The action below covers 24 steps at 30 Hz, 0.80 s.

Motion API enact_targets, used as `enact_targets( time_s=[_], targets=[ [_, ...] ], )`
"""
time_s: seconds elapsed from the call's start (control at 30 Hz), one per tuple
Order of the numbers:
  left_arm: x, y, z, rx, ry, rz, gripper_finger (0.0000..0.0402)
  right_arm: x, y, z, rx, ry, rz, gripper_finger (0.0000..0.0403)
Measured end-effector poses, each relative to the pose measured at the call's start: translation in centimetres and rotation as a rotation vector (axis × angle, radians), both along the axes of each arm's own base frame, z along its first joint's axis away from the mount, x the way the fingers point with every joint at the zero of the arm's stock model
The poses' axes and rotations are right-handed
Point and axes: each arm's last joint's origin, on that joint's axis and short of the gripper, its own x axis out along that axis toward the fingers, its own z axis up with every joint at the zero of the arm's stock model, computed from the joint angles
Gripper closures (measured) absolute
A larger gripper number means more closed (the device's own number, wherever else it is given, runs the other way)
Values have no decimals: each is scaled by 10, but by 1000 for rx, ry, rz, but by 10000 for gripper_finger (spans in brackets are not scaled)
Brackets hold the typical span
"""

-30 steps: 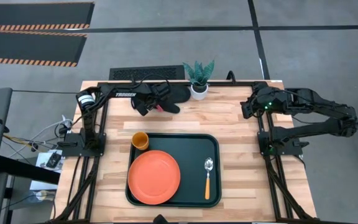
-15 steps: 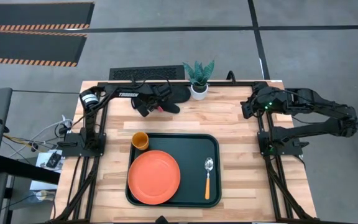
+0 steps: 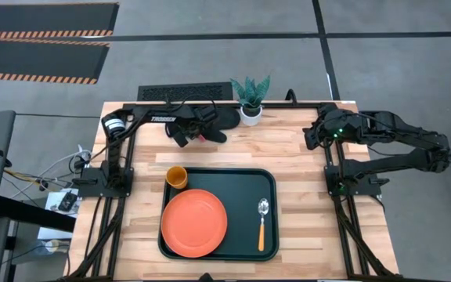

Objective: Pick and place plate/cup/fork/spoon on tray
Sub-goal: Put the pink fork to the left of the yellow spoon on the black serving tray

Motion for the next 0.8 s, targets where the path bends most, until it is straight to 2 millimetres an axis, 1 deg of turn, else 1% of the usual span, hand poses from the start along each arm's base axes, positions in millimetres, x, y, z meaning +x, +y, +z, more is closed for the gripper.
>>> enact_targets(
  time_s=[0.07, 0.2, 0.37, 0.43, 0.5, 0.6, 0.7, 0.8],
  targets=[
    [3, 1, 4, -7, 1, -20, 361, 0, 0, 0, -3, 3, 4, 164],
    [13, 2, 20, -7, -14, -83, 361, 0, 0, 0, -14, 6, 17, 164],
    [25, -5, 35, 12, -28, -138, 360, 1, 0, 1, -24, 13, 29, 164],
    [31, -11, 41, 6, -44, -186, 359, 1, 0, 1, -27, 17, 34, 164],
    [40, -20, 48, 6, -61, -260, 359, 1, 0, 1, -28, 18, 34, 164],
    [54, -41, 57, 10, -74, -366, 360, 1, 0, 1, -30, 19, 36, 164],
    [68, -69, 66, 14, -99, -480, 360, 1, 0, 1, -30, 19, 36, 164],
    [80, -104, 75, 11, -139, -549, 360, 1, 0, 1, -30, 19, 36, 164]
  ],
)
